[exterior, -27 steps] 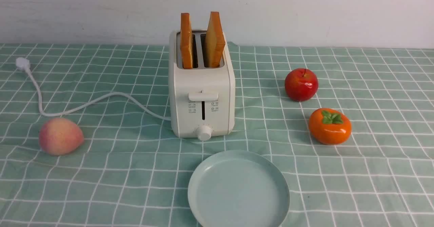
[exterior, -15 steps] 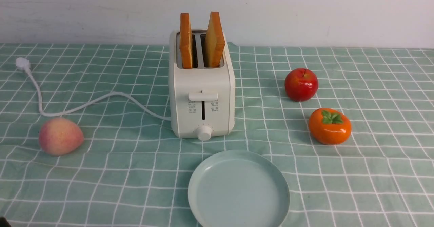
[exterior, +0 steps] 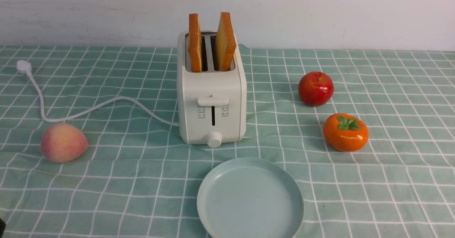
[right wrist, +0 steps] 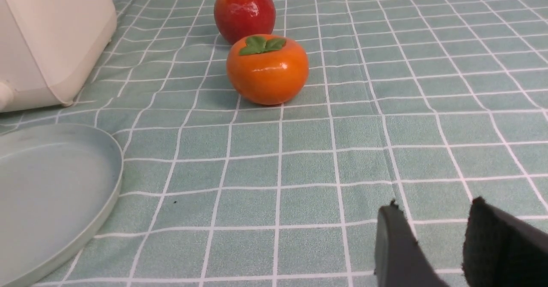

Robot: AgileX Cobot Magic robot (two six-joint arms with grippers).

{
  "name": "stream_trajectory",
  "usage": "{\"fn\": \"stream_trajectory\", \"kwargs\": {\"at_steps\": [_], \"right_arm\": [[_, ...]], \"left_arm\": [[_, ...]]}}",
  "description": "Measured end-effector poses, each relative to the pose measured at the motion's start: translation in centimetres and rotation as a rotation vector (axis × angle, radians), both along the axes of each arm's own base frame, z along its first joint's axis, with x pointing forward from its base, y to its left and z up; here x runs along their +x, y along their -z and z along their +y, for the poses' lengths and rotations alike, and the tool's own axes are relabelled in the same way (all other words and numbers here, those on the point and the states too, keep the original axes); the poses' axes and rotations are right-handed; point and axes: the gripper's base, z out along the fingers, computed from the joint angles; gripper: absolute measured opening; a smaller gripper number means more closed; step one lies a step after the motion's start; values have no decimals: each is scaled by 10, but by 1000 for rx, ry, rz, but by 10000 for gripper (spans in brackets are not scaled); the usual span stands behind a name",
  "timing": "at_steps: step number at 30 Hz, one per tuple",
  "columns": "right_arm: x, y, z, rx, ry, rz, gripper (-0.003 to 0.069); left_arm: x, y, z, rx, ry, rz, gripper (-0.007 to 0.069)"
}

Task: Take toasted bread from bread machine on blue coffee table place on plate.
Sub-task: 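Grasp the toast slice in the toaster and pull it up out of the slot with the right gripper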

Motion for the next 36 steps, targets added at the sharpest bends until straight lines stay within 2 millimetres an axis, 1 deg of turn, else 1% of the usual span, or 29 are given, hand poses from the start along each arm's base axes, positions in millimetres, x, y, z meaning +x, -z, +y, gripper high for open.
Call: {"fn": "stream_trajectory", "kwargs": {"at_steps": [5,8,9,10,11,12,13,14,15,16,17,18,19,20,21,22,24,25,26,27,28,29,30,31,32,33,34,36], "right_arm": [[1,-3,-1,10,9,-34,240],[2,-16,-3,144,55,-179,240],[2,-17,-4,156,59,-190,240],[2,-23,-6,215,85,-255,240],[1,-33,-12,331,141,-374,240],[1,-36,-13,348,154,-404,240],[-1,-42,-18,430,199,-486,240],[-3,-47,-22,476,225,-542,240],[-5,-52,-24,500,240,-582,240],[-8,-64,-25,513,239,-631,240],[-11,-73,-25,509,231,-659,240],[-13,-81,-24,503,223,-684,240],[-21,-110,-22,463,192,-755,240],[-22,-114,-22,460,188,-761,240],[-25,-137,-20,440,162,-781,240],[-28,-157,-18,432,136,-788,240],[-30,-198,-11,413,74,-756,240],[-33,-203,-11,408,71,-774,240],[-28,-231,-5,359,22,-685,240],[-25,-246,-2,321,-1,-632,240],[-24,-248,-1,312,-5,-620,240],[-17,-267,2,237,-27,-532,240],[-11,-272,3,204,-32,-477,240],[-6,-271,3,195,-35,-441,240],[9,-273,4,147,-36,-349,240],[13,-272,3,143,-36,-325,240],[30,-268,3,130,-35,-249,240],[47,-262,3,141,-37,-182,240]], "left_arm": [[0,-2,0,-4,0,-19,237],[0,-12,0,-73,3,-127,237],[-1,-13,0,-89,3,-146,237],[-1,-17,0,-125,4,-188,237],[-4,-28,2,-208,8,-302,237],[-4,-29,2,-217,8,-316,237],[-7,-38,3,-270,14,-418,237],[-9,-42,4,-295,19,-471,237],[-12,-49,5,-310,23,-526,237],[-16,-63,5,-323,31,-585,237],[-19,-70,5,-326,36,-607,237],[-24,-84,5,-330,43,-647,237],[-31,-111,6,-332,53,-699,237],[-30,-111,6,-332,52,-694,237],[-35,-137,5,-333,60,-718,237],[-32,-151,5,-333,61,-702,237],[-26,-186,4,-332,65,-656,237],[-26,-198,4,-333,68,-654,237],[-14,-218,2,-330,66,-562,237],[-8,-230,1,-328,67,-493,237],[-6,-231,1,-326,67,-476,237],[11,-244,-2,-313,62,-318,237],[20,-244,-3,-305,57,-208,237],[25,-244,-4,-300,55,-162,237],[43,-238,-6,-287,46,18,237],[47,-235,-7,-284,43,61,237],[64,-222,-8,-274,33,222,237],[79,-208,-10,-267,22,363,237]]}}
